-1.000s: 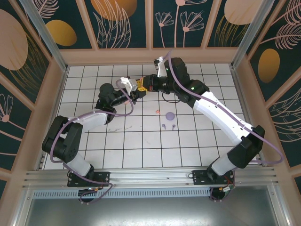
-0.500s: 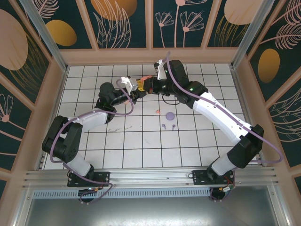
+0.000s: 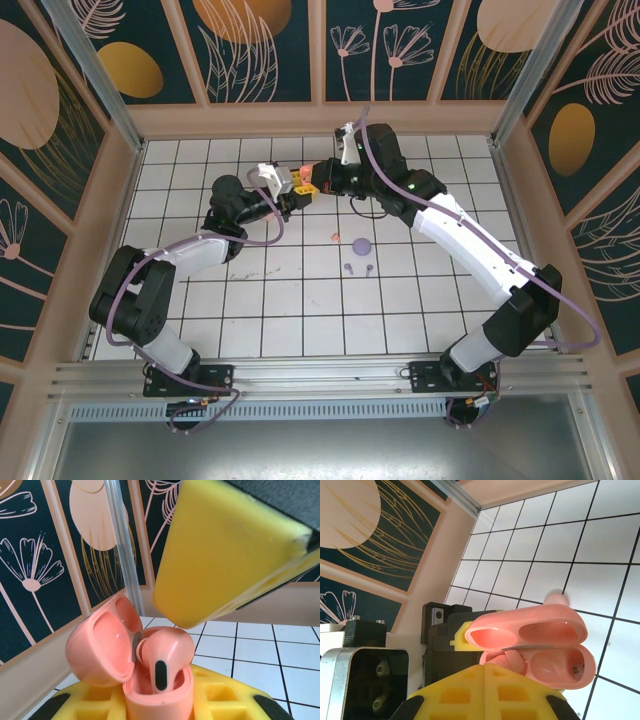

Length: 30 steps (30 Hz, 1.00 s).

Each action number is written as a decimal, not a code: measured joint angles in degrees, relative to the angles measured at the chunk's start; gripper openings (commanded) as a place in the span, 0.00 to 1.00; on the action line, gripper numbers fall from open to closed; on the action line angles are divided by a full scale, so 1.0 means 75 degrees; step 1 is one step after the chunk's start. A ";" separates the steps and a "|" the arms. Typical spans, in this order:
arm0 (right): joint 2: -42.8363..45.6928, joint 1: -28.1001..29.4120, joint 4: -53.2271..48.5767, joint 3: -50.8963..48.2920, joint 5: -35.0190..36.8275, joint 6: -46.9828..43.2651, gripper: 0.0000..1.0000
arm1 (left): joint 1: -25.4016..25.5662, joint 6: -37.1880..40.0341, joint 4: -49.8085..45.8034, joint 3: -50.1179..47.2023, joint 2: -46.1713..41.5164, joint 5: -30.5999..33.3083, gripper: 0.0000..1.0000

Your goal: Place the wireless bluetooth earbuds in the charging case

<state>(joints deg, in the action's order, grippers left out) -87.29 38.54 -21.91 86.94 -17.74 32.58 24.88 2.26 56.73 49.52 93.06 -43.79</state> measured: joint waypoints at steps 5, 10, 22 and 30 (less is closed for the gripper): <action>-0.0117 -0.0032 0.0111 0.0000 -0.0073 0.0079 0.00 | -0.0003 -0.0032 -0.0058 0.0000 0.0000 -0.0047 0.00; -0.0262 -0.0067 0.0216 0.0067 -0.0169 0.0085 0.00 | -0.0003 -0.0067 -0.0154 0.0000 0.0000 -0.0055 0.00; -0.0431 -0.0251 0.0189 0.0256 -0.0189 0.0082 0.00 | -0.0009 -0.0117 -0.0166 0.0000 -0.0012 -0.0047 0.00; 0.0586 -0.0466 0.0204 0.0204 0.0137 0.0085 0.00 | -0.0009 -0.0172 0.0344 -0.0134 -0.0017 0.0501 0.00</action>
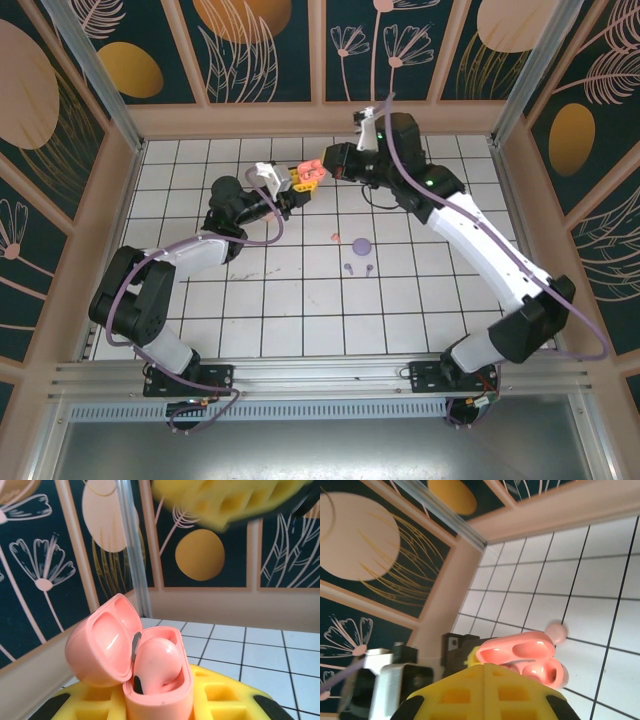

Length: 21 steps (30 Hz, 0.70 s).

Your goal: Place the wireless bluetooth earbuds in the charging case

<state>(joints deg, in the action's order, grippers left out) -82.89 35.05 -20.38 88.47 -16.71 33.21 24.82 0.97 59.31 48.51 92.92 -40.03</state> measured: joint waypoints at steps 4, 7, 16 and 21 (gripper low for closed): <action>0.0737 -0.0271 0.0009 -0.0373 0.0216 0.0000 0.02 | 0.0000 -0.0079 0.0542 -0.0417 -0.0035 0.0571 0.00; 0.1061 -0.0697 0.0003 -0.0997 0.0297 0.0012 0.16 | 0.0000 -0.0175 0.0845 -0.0705 -0.0122 0.1052 0.00; -0.0396 -0.1110 -0.0600 -0.2218 0.0641 -0.0909 0.55 | -0.0140 -0.0408 0.1606 -0.1530 -0.0933 0.2101 0.00; -0.1597 -0.0903 -0.0903 -0.2194 0.0854 -0.1906 0.56 | -0.0271 -0.0606 0.1795 -0.1827 -0.1239 0.2302 0.00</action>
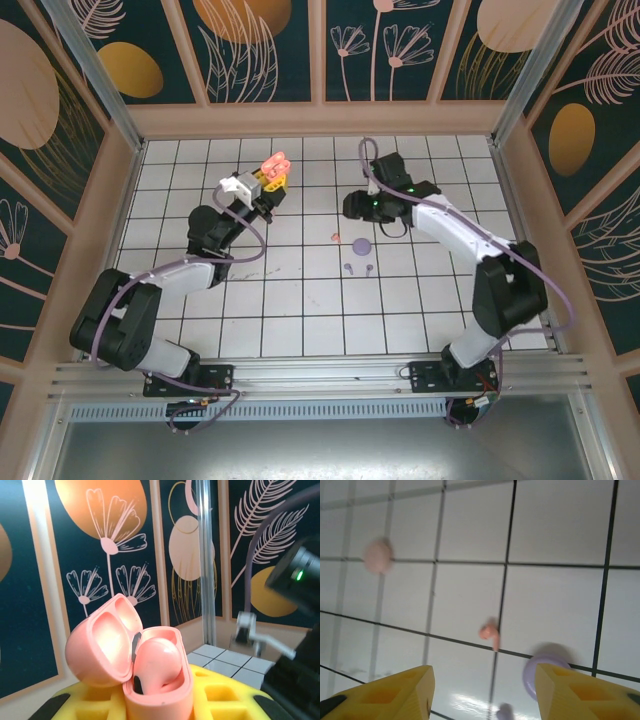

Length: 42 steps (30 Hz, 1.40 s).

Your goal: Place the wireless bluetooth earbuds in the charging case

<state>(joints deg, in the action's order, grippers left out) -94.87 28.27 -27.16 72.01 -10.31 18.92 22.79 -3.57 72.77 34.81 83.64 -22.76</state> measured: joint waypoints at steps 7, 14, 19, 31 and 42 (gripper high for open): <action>-0.1378 0.0478 -0.0256 0.0382 0.0431 -0.1271 0.56 | -0.0149 -0.0312 0.0079 -0.0128 -0.0312 0.0047 0.00; -0.2355 0.0915 -0.0393 0.1247 0.0997 -0.1985 0.54 | -0.0254 -0.0455 0.0096 -0.0207 -0.0495 0.0052 0.00; -0.2856 0.1105 -0.0507 0.1585 0.1314 -0.2282 0.52 | -0.0309 -0.0487 0.0096 -0.0210 -0.0533 0.0050 0.00; -0.3232 0.1160 -0.0644 0.1749 0.1480 -0.2541 0.46 | -0.0399 -0.0507 0.0096 -0.0216 -0.0533 0.0050 0.00; -0.3395 0.1282 -0.0650 0.1853 0.1574 -0.2681 0.42 | -0.0411 -0.0565 0.0096 -0.0213 -0.0530 0.0050 0.00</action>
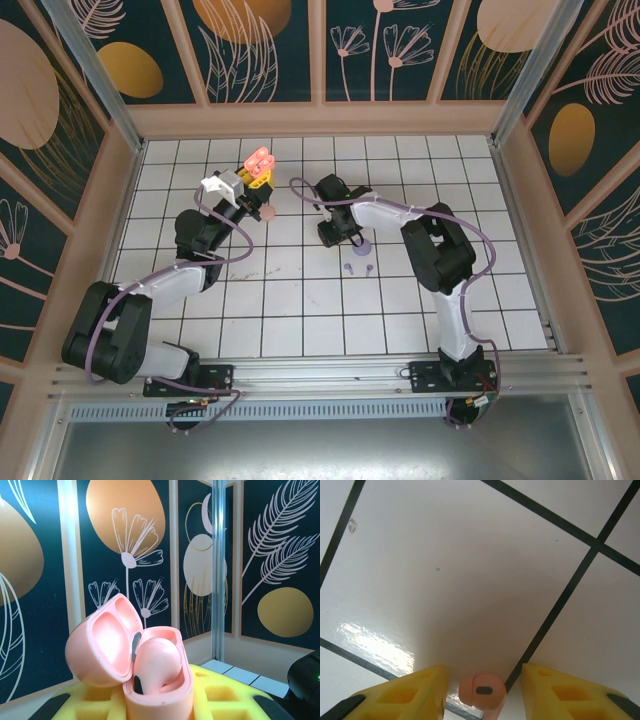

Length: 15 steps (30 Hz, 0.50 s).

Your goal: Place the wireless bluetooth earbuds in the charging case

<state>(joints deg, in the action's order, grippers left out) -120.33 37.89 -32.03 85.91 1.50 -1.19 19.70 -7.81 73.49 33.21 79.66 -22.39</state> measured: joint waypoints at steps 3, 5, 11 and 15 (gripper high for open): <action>-0.0058 0.0012 -0.0073 0.0085 0.0000 -0.0006 0.41 | -0.0015 0.0000 0.0000 0.0000 0.0006 0.0000 0.00; -0.0082 0.0015 -0.0125 0.0134 0.0000 -0.0032 0.40 | -0.0015 0.0000 -0.0003 0.0000 0.0015 0.0000 0.00; -0.0122 0.0015 -0.0195 0.0204 -0.0038 -0.0175 0.35 | -0.0029 0.0000 0.0000 0.0000 0.0015 -0.0003 0.00; -0.0134 0.0006 -0.0236 0.0233 -0.0125 -0.0198 0.32 | -0.0029 0.0000 -0.0003 0.0000 0.0017 -0.0003 0.00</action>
<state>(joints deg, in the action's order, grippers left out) -121.34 37.93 -33.80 87.66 0.56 -2.68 19.49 -7.81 73.47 33.21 79.79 -22.41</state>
